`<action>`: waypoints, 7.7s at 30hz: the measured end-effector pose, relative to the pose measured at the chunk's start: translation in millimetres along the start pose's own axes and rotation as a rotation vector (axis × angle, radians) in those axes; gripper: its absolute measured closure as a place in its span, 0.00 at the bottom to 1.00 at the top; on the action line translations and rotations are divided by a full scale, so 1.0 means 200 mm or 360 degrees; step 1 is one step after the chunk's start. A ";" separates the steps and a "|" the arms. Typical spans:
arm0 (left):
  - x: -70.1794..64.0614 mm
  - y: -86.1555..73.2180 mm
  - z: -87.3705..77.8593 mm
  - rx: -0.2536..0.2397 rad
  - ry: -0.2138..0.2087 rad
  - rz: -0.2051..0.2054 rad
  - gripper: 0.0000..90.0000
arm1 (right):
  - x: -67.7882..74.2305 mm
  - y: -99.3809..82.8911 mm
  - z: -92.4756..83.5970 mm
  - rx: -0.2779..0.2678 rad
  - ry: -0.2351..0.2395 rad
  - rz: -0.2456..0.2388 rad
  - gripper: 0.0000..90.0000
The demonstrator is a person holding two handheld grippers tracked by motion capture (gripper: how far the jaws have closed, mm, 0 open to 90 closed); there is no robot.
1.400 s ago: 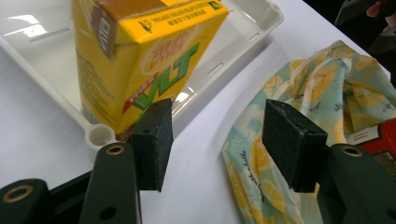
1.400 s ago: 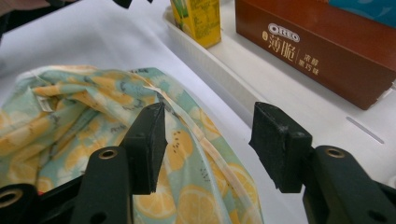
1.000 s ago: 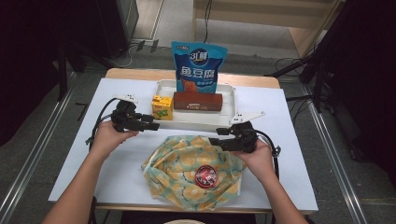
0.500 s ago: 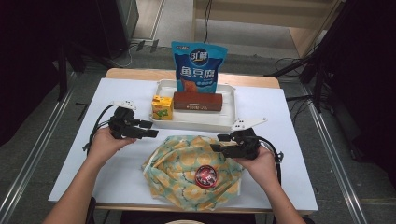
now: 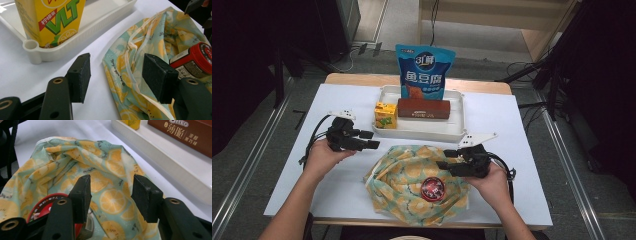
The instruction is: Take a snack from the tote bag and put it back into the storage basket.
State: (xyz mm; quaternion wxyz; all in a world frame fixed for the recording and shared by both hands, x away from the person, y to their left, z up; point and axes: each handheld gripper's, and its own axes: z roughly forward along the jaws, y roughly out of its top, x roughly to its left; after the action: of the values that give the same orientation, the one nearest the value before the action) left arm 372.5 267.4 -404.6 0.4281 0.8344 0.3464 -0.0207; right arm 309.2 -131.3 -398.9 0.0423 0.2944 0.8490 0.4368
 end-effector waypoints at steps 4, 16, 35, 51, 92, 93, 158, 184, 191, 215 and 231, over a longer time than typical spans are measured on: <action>0.01 -0.01 0.00 0.0001 0.0002 -0.0005 0.44 | 0.02 0.00 -0.01 -0.0003 0.0004 -0.0014 0.55; 0.01 -0.03 -0.02 -0.0007 0.0008 -0.0013 0.44 | 0.09 -0.01 0.00 0.0020 0.0032 -0.0061 0.54; 0.02 -0.04 -0.01 0.0005 0.0011 -0.0021 0.44 | 0.17 -0.07 0.02 0.0028 0.0078 -0.0080 0.50; 0.04 -0.04 -0.01 -0.0011 0.0016 -0.0037 0.44 | 0.22 -0.09 0.06 0.0071 0.0150 -0.0113 0.37; 0.08 -0.04 -0.01 -0.0055 0.0015 -0.0080 0.44 | 0.25 -0.18 0.19 0.0170 0.0118 -0.0157 0.26; 0.09 -0.04 -0.01 -0.0055 0.0013 -0.0079 0.44 | 0.25 -0.18 0.19 0.0170 0.0112 -0.0164 0.26; 0.06 -0.08 -0.05 -0.0050 0.0002 -0.0055 0.44 | 0.12 0.02 0.08 0.0041 0.0079 -0.0063 0.29; 0.06 -0.09 -0.05 -0.0053 0.0006 -0.0049 0.44 | 0.09 0.15 0.09 0.0038 0.0089 -0.0090 0.29; 0.06 -0.09 -0.05 -0.0056 0.0003 -0.0051 0.44 | 0.08 0.17 0.10 0.0053 0.0092 -0.0093 0.29; 0.06 -0.09 -0.06 -0.0064 0.0008 -0.0039 0.44 | 0.02 0.24 0.03 0.0038 0.0027 -0.0046 0.29; 0.06 -0.09 -0.07 -0.0076 0.0011 -0.0043 0.44 | -0.04 0.33 -0.01 0.0007 -0.0016 -0.0079 0.29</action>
State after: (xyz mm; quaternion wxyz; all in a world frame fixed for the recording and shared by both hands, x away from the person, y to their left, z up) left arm 367.0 290.7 -411.1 0.4463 0.8194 0.3595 -0.0152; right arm 345.8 -108.2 -348.3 0.0569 0.2756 0.8567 0.4323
